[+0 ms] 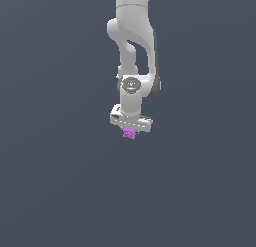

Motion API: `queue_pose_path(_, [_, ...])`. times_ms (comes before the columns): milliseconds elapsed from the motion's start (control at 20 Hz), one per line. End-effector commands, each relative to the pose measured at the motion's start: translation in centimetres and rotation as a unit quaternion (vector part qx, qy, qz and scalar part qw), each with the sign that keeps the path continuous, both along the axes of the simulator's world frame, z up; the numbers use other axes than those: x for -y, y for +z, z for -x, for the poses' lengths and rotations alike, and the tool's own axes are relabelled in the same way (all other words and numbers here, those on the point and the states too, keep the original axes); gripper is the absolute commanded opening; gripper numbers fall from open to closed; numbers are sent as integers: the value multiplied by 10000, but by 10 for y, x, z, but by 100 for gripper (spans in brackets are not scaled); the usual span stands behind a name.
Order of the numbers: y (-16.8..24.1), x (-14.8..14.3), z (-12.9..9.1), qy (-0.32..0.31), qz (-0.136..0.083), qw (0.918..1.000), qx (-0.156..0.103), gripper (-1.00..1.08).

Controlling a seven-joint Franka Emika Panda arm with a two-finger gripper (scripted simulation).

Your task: Pick up the object and move it to a goal position.

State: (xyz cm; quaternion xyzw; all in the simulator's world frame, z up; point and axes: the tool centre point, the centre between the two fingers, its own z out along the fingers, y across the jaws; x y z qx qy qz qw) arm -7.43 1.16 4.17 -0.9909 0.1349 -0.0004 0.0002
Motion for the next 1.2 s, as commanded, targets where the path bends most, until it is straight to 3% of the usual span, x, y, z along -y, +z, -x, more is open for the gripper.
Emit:
queue_pose_path(0, [1,-1,-2,1,0,10000,0,-100])
queue_pose_path(450, [22,-11,-28,0,2,10000,-1,-100])
queue_pose_path(1150, [83,-41,-107,-1,5,10000,-1,-100])
